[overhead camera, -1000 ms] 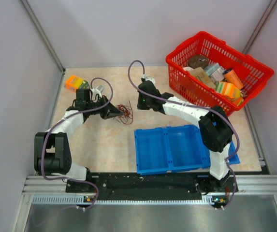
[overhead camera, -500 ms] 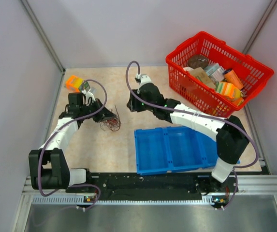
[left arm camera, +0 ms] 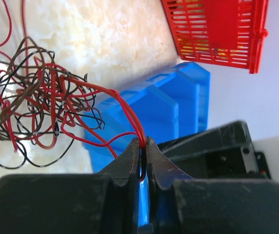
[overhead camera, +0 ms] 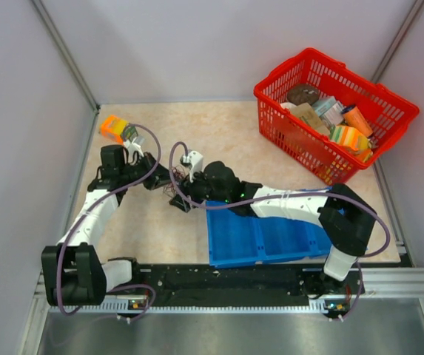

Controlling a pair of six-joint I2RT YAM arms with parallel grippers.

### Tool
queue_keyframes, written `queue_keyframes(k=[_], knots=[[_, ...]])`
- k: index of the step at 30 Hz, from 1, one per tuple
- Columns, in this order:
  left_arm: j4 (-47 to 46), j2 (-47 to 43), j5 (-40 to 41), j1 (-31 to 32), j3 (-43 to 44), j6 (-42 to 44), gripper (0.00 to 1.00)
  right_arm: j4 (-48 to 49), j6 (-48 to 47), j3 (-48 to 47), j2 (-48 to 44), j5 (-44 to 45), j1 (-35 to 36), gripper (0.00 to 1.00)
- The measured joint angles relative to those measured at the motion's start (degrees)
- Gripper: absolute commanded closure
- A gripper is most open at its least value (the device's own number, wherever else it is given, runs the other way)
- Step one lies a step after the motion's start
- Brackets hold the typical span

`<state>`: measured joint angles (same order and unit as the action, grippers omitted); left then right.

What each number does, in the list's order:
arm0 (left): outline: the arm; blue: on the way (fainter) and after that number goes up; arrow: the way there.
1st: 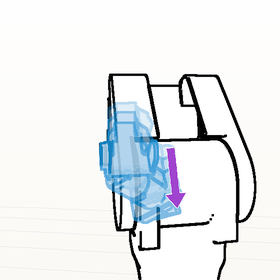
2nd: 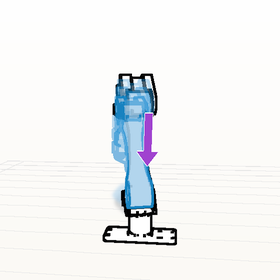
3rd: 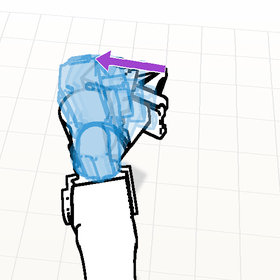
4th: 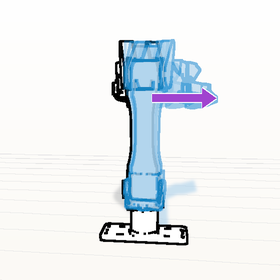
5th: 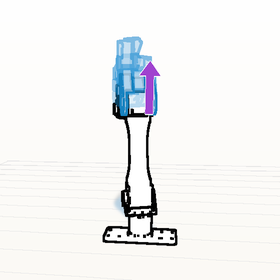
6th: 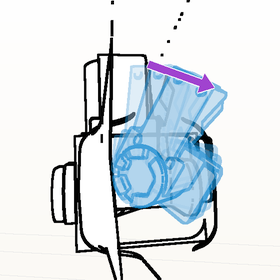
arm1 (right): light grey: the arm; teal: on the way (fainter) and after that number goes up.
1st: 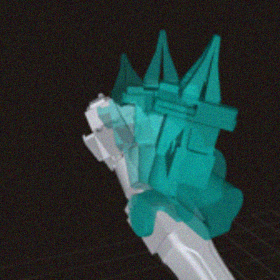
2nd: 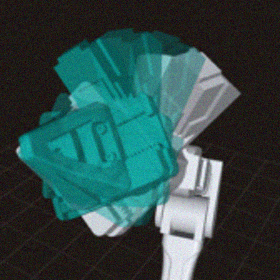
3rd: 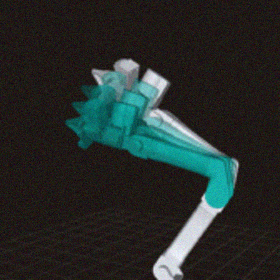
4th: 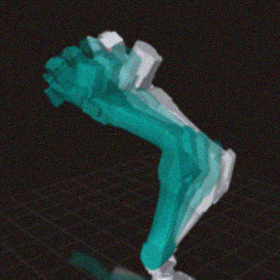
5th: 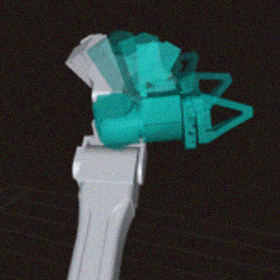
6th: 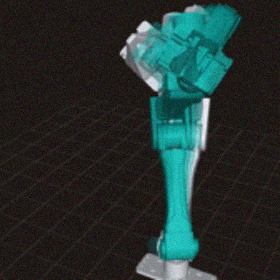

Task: Untangle the cables

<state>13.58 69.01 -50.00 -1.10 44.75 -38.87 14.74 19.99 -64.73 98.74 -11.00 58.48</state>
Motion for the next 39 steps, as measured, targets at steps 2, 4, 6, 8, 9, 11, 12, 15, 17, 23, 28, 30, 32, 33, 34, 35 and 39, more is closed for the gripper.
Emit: queue_keyframes(k=[2, 4, 6, 8, 9, 11, 12, 15, 17, 23, 28, 30, 32, 33, 34, 35, 39], knots=[[-0.3, -0.9, -1.0, 0.0, -0.4, -1.9, 0.89, 1.1, -1.8, 0.0, 0.0, 2.6, 2.0, 0.42], [-0.5, -1.1, -2.0, 0.0, -0.4, -3.1, 0.89, 2.1, -3.1, 0.0, 0.0, 5.8, 3.3, 0.42], [-0.5, -1.4, -2.3, 0.0, -0.4, -4.0, 0.88, 2.6, -4.0, 0.1, -0.1, 9.0, 3.7, 0.42], [-0.5, -2.2, -2.5, 0.0, -0.4, -4.7, 0.88, 3.3, -4.9, 0.8, -0.6, 12.2, 3.7, 0.42], [-0.5, -2.5, -2.7, 0.0, -0.4, -5.0, 0.88, 3.7, -5.3, 1.5, -1.1, 13.3, 3.7, 0.42], [-0.7, -3.1, -3.0, 0.0, -0.5, -5.4, 0.88, 4.4, -6.1, 3.4, -2.7, 15.2, 3.7, 0.39], [-0.7, -3.2, -3.1, 0.0, -0.5, -5.4, 0.88, 4.5, -6.5, 4.5, -3.7, 15.9, 3.7, 0.39], [-0.6, -3.2, -3.5, 0.0, -0.6, -5.8, 0.88, 4.7, -7.4, 5.7, -5.9, 16.3, 3.6, 0.39], [-0.6, -3.3, -3.7, 0.0, -0.6, -6.1, 0.88, 5.4, -7.9, 5.5, -6.1, 15.9, 3.6, 0.40], [-0.5, -4.8, -3.7, 0.0, -0.6, -7.3, 0.87, 7.8, -7.7, 3.8, -4.8, 11.7, 3.6, 0.51], [-0.5, -5.7, -4.0, 0.0, -0.6, -8.0, 0.84, 9.6, -6.6, 2.7, -2.0, 9.3, 3.7, 0.70], [-0.5, -5.7, -4.2, 0.0, -0.6, -8.4, 0.77, 9.7, -6.3, 2.6, -1.5, 9.3, 3.7, 0.93], [-0.5, -5.9, -4.3, 0.0, -0.6, -8.7, 0.63, 10.1, -5.6, 2.6, -1.5, 9.3, 3.6, 1.00], [-0.6, -6.0, -4.3, 0.0, -0.6, -8.7, 0.57, 10.7, -5.1, 2.6, -1.5, 9.3, 3.6, 1.00], [-0.5, -6.2, -4.2, 0.0, -0.6, -8.5, 0.41, 11.1, -4.6, 2.6, -1.5, 9.4, 3.6, 1.00], [0.0, -6.3, -4.0, 0.0, -0.5, -7.8, 0.36, 11.5, -3.7, 2.6, -1.5, 9.6, 3.5, 1.00], [5.2, -7.7, 0.8, 0.0, 2.0, -3.0, 0.26, 13.2, 1.1, 4.2, -2.1, 9.2, 2.0, 1.00]])
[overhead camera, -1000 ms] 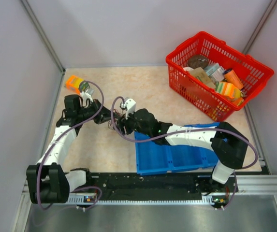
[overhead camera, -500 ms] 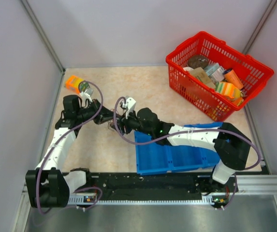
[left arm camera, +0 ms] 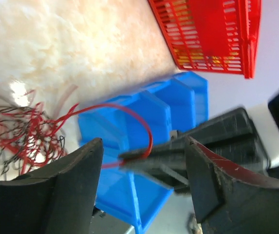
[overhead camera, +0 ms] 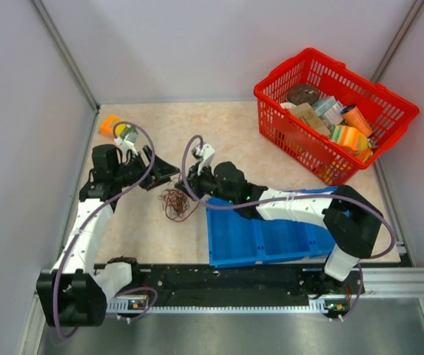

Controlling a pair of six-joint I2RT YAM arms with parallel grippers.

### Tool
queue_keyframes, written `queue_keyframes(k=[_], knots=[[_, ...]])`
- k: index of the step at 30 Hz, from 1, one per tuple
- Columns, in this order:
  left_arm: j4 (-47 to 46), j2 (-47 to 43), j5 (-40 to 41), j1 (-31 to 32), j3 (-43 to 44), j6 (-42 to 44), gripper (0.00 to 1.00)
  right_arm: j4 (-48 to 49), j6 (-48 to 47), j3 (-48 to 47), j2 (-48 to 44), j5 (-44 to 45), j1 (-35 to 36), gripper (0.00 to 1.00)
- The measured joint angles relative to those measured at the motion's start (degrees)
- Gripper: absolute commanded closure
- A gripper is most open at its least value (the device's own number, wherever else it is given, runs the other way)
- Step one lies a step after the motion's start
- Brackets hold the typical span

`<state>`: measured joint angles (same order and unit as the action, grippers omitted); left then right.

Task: Untangle the cables

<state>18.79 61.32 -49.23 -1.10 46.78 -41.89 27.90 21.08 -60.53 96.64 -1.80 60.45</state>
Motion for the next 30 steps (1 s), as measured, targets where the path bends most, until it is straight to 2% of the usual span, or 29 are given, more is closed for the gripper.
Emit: queue_keyframes(k=[4, 6, 8, 9, 11, 12, 17, 24, 25, 28, 30], knots=[[2.8, -6.5, 8.2, 0.0, 0.1, 4.1, 0.28, -0.9, 7.5, 0.8, -0.6, -3.8, -5.7, 1.00], [2.7, -10.0, 12.2, -0.1, -0.9, 5.3, 0.38, -2.3, 9.9, 0.5, -0.9, -4.8, -7.7, 1.00], [2.8, -12.4, 15.4, -0.2, -2.3, 6.1, 0.41, -4.4, 12.4, -0.4, -0.9, -5.5, -8.8, 1.00], [2.8, -13.2, 16.9, -0.3, -3.1, 6.4, 0.40, -5.4, 13.6, -1.2, -0.9, -5.9, -8.9, 1.00], [2.5, -13.6, 18.7, -0.3, -4.8, 6.5, 0.30, -7.2, 15.6, -2.6, -1.0, -6.8, -8.8, 1.00], [1.9, -13.3, 18.7, -0.4, -5.9, 6.5, 0.27, -8.2, 16.7, -3.5, -1.2, -7.2, -8.8, 1.00], [-2.0, -6.5, 13.2, -0.4, -11.3, 4.8, 0.22, -12.0, 22.2, -8.0, -3.6, -8.5, -8.8, 1.00], [-9.0, 2.5, 8.7, 2.7, -12.4, 0.6, 0.18, -9.4, 30.8, -10.4, -6.7, -11.8, -8.7, 1.00], [-10.3, 3.6, 8.3, 4.0, -12.2, -0.2, 0.20, -8.6, 32.0, -10.5, -6.7, -12.4, -8.6, 1.00], [-13.6, 7.6, 7.9, 7.2, -10.7, -1.9, 0.36, -8.3, 34.3, -11.4, -6.7, -13.9, -8.0, 1.00], [-15.5, 10.4, 8.3, 7.8, -9.9, -3.0, 0.42, -8.5, 34.9, -13.1, -6.7, -14.9, -7.2, 1.00]])
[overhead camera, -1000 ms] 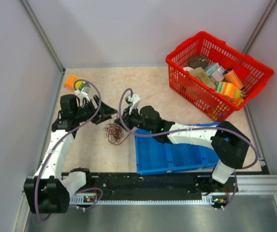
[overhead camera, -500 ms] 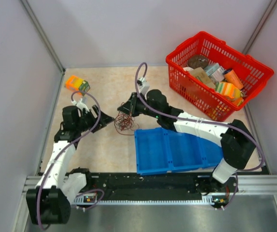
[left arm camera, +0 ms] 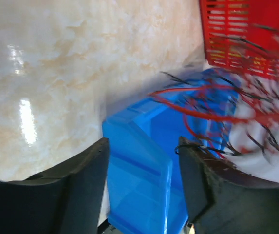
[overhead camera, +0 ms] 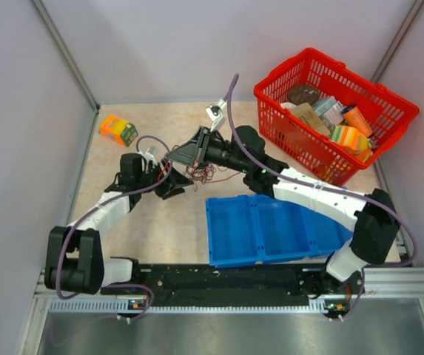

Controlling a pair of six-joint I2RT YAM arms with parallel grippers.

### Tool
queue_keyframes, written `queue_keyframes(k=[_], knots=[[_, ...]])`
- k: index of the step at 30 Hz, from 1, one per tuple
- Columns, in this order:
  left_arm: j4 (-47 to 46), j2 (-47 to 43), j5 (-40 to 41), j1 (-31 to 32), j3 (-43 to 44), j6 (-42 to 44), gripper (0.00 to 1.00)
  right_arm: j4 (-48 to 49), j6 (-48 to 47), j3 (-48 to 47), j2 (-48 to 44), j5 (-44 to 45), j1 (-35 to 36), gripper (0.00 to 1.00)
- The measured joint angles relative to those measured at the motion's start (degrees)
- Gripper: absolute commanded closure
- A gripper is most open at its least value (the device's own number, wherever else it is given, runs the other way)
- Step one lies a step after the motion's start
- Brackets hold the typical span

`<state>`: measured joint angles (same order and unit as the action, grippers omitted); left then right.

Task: Untangle the cables

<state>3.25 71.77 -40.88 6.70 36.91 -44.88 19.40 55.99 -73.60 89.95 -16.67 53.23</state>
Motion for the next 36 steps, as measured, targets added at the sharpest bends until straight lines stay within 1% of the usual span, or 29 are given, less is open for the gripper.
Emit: queue_keyframes(k=[2, 5, 9, 16, 20, 22, 23, 25, 26, 29, 31, 33, 36], knots=[[-1.4, 2.4, 0.5, -0.8, 0.1, -1.1, 0.50, -0.3, 0.3, -2.3, 0.0, -0.9, 0.7, 1.00], [-3.7, 5.8, 0.6, -3.1, -0.2, -3.6, 0.59, -1.8, -0.3, -5.5, -1.0, -1.5, 1.4, 1.00], [-6.0, 8.0, -0.4, -6.5, -1.8, -5.5, 0.65, -7.6, -3.9, -11.2, -3.9, -0.9, 1.4, 1.00], [-5.0, 5.9, -0.4, -13.9, -4.8, -5.0, 0.73, -17.0, -12.5, -25.2, -8.2, 2.0, 1.4, 1.00], [-4.2, 4.0, -0.3, -15.9, -4.8, -3.6, 0.79, -20.3, -15.9, -31.2, -9.2, 2.3, 0.8, 1.00], [-3.8, 3.6, -0.4, -16.4, -4.8, -3.1, 0.81, -21.5, -17.5, -32.5, -10.1, 2.6, 0.3, 1.00], [-3.4, 3.4, -0.6, -16.6, -4.8, -2.9, 0.84, -22.0, -18.2, -32.6, -10.4, 2.9, 0.2, 1.00], [-2.7, 3.0, -0.9, -17.1, -4.8, -2.6, 0.93, -22.8, -19.8, -32.6, -11.1, 3.5, 0.1, 1.00], [-2.0, 2.3, -1.1, -17.3, -4.8, -2.2, 1.00, -23.0, -20.6, -32.6, -11.2, 3.9, 0.0, 1.00], [0.7, -1.6, -0.9, -17.5, -4.7, -0.3, 1.00, -24.7, -22.4, -32.5, -10.8, 5.6, -0.7, 1.00], [4.5, -5.9, 0.2, -17.5, -3.7, 1.6, 1.00, -26.4, -23.7, -32.5, -9.9, 8.0, -1.5, 1.00], [9.0, -10.5, 2.1, -17.5, -1.1, 3.5, 1.00, -28.5, -25.7, -32.3, -8.4, 12.0, -2.1, 1.00], [15.8, -17.9, 6.8, -17.5, 6.3, 6.4, 1.00, -31.5, -28.8, -30.4, -5.7, 18.6, -2.5, 1.00]])
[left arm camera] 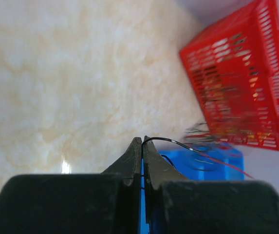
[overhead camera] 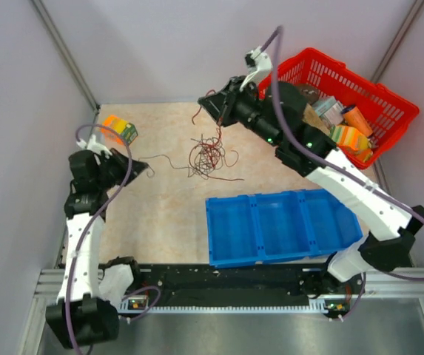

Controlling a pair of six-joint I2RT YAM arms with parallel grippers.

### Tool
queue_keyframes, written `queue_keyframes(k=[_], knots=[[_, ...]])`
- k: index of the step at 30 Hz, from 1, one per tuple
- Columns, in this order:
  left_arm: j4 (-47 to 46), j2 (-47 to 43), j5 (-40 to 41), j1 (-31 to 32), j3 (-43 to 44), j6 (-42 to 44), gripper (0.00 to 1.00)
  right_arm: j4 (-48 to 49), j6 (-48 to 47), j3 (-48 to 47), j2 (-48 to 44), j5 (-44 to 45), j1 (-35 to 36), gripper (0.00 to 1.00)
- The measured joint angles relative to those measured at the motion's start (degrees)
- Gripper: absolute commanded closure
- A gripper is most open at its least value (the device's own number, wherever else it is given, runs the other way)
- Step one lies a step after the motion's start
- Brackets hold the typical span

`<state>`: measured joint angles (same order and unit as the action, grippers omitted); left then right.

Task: Untangle the cables

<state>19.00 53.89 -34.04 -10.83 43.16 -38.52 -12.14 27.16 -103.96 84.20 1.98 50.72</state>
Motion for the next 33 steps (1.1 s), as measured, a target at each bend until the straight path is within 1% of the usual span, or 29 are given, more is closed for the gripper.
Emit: queue_keyframes(k=[3, 6, 9, 12, 14, 16, 18, 21, 22, 23, 24, 25, 26, 27, 28, 31, 32, 33], knots=[[4.5, -5.4, 5.0, 0.5, 10.4, 1.5, 1.00, -2.0, -1.7, 3.2, 3.3, 5.0, -1.2, 1.00], [6.9, -8.5, 7.4, 0.8, 18.5, 1.6, 1.00, -4.7, -2.3, 5.8, 9.0, 8.5, -3.7, 1.00], [10.2, -8.7, 8.9, 1.1, 27.1, 1.6, 1.00, -8.2, -2.6, 6.3, 15.7, 11.1, -6.3, 1.00], [12.2, -6.4, 8.4, 1.1, 37.8, 0.9, 1.00, -12.2, -3.2, 6.4, 22.8, 12.6, -8.3, 1.00], [10.2, -5.0, 6.1, 1.1, 42.7, -1.3, 1.00, -14.1, -3.4, 6.4, 26.2, 12.8, -8.8, 1.00], [5.8, -3.4, 2.1, 1.1, 46.6, -5.1, 1.00, -15.3, -3.5, 6.4, 28.3, 12.5, -8.8, 1.00], [0.5, -1.7, -2.2, 1.1, 50.0, -9.7, 1.00, -16.0, -3.4, 6.4, 29.6, 11.4, -8.7, 1.00], [-5.7, 1.4, -5.7, 1.1, 55.1, -15.4, 1.00, -16.3, -3.4, 6.4, 29.9, 9.2, -8.7, 1.00], [-7.1, 2.4, -6.3, 1.1, 56.8, -17.2, 1.00, -16.2, -3.5, 6.3, 29.9, 8.6, -8.7, 0.97], [-8.7, 3.3, -6.8, 1.1, 58.1, -18.8, 1.00, -16.2, -3.6, 6.2, 29.9, 8.0, -8.7, 0.93], [-10.3, 3.9, -7.2, 1.1, 58.9, -20.4, 1.00, -16.3, -3.7, 6.2, 29.9, 7.0, -8.7, 0.86], [-11.9, 4.3, -7.3, 1.1, 59.0, -21.8, 1.00, -16.4, -3.8, 6.2, 29.9, 6.1, -8.7, 0.83], [-12.8, 4.5, -7.4, 1.1, 59.0, -22.9, 1.00, -16.4, -3.9, 6.2, 29.9, 5.3, -8.7, 0.80], [-13.1, 4.9, -7.4, 1.1, 59.2, -23.6, 1.00, -16.4, -4.1, 6.2, 29.9, 4.7, -8.7, 0.79], [-13.0, 5.5, -7.4, 1.1, 59.8, -24.2, 1.00, -16.5, -4.6, 6.2, 29.8, 3.8, -8.7, 0.73], [-12.6, 8.9, -7.3, 1.1, 64.4, -25.3, 1.00, -17.2, -5.7, 6.2, 29.5, 2.3, -8.9, 0.45], [-13.0, 9.8, -7.3, 1.1, 65.8, -26.0, 1.00, -17.6, -6.1, 6.2, 29.4, 1.8, -9.0, 0.38], [-13.6, 10.7, -7.3, 1.1, 66.7, -26.7, 1.00, -18.0, -6.4, 6.2, 29.2, 1.1, -9.2, 0.35]])
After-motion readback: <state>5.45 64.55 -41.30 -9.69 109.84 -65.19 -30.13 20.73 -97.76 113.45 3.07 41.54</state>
